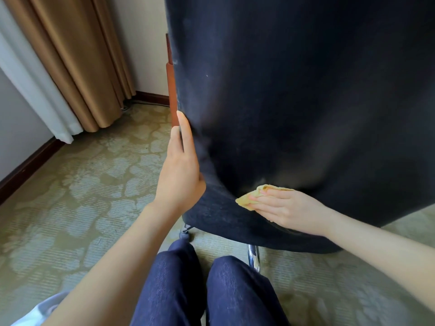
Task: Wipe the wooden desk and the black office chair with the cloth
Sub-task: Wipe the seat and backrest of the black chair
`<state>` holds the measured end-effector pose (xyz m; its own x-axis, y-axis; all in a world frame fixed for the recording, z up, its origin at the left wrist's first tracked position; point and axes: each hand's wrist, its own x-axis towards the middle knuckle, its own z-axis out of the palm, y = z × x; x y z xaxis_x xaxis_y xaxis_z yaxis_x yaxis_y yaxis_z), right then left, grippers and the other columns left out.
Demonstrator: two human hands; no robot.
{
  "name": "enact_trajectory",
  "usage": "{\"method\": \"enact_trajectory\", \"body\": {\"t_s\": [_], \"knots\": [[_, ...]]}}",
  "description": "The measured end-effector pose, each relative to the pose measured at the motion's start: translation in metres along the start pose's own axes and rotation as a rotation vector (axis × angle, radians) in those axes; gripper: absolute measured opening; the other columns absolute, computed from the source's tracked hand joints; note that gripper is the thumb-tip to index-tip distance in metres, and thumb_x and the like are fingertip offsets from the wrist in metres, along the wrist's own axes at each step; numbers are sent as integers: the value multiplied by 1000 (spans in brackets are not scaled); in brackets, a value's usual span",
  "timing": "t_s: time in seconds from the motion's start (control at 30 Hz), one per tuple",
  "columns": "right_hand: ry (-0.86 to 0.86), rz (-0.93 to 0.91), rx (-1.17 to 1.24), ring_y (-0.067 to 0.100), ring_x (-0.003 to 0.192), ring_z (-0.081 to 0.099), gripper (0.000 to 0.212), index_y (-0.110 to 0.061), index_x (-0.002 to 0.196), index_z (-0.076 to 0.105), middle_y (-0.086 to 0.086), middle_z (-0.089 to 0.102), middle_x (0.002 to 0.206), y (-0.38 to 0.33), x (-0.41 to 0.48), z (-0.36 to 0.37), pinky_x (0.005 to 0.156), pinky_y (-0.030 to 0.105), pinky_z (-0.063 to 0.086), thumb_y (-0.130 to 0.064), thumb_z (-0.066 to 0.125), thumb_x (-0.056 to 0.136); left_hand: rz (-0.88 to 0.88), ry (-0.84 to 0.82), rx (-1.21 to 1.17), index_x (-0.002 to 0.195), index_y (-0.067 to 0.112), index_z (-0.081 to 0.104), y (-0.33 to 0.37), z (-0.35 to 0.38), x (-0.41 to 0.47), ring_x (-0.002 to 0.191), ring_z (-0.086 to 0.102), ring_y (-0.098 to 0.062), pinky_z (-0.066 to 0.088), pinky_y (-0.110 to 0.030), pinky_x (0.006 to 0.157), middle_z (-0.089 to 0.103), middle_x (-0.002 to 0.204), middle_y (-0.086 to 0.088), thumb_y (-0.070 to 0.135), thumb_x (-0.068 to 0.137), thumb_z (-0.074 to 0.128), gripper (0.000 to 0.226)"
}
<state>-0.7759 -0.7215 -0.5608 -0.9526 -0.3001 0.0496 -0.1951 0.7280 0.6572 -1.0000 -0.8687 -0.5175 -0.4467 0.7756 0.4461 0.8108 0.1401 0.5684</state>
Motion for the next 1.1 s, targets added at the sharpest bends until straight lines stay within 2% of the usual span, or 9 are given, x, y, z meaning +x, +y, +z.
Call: {"method": "enact_trajectory", "body": {"t_s": [0.2,0.27,0.37,0.47,0.67,0.8,0.9,1.0,1.1], "knots": [[-111,-4,-115,13,122,54,37,-16,119,67,-2,57,133,20,-4,-38,107,32,39,-15,68,82,2,-27,-70,140,24,-29,-1,-2,-1,116,35,-31,49,-41,73,20,146,-7,-14,69,51,113],[-38,41,-142,15,123,54,32,-14,121,65,0,57,133,32,5,-54,107,33,39,-7,53,93,12,-53,-103,139,26,-30,-2,-5,-1,119,34,-30,50,-42,79,18,147,-6,-14,69,52,115],[75,115,-201,19,124,53,43,-11,122,64,4,58,132,52,27,-81,107,37,40,4,31,98,9,-94,-97,139,29,-33,-4,-10,-2,110,39,-26,52,-48,73,16,148,-1,-12,70,55,119],[201,177,-270,21,124,52,39,-12,120,65,5,58,131,71,57,-106,106,39,40,4,38,97,13,-135,-110,144,23,-29,-6,-12,-2,101,43,-28,52,-52,68,19,141,2,-12,69,54,117],[464,298,-415,20,120,56,30,-17,114,70,3,60,128,100,126,-141,102,39,43,-4,48,97,45,-142,-150,146,18,-25,-6,-16,0,112,28,-21,52,-53,76,13,142,9,-13,67,51,114],[588,402,-432,16,118,57,25,-18,113,70,-1,62,126,101,161,-137,100,37,45,-8,54,96,77,-152,-176,138,32,-31,-10,-20,0,123,22,-23,49,-56,84,7,151,7,-10,67,51,117],[634,430,-400,16,118,58,24,-14,114,70,-1,63,125,94,176,-119,100,36,45,-9,55,95,151,-169,-255,141,32,-26,-20,-25,5,127,24,-25,40,-41,91,17,149,6,-5,65,48,112],[608,394,-378,16,119,57,25,-13,116,68,-1,62,126,84,178,-98,102,35,44,-8,55,95,102,-201,-305,149,30,-16,-37,-27,6,144,17,-9,28,-1,96,9,159,9,-12,68,48,111],[588,359,-328,16,118,58,25,-14,114,70,0,63,125,75,178,-76,103,36,42,-7,54,95,9,-240,-256,148,31,-16,-57,-18,-5,142,5,4,11,4,99,7,160,3,-14,71,46,109]]}}
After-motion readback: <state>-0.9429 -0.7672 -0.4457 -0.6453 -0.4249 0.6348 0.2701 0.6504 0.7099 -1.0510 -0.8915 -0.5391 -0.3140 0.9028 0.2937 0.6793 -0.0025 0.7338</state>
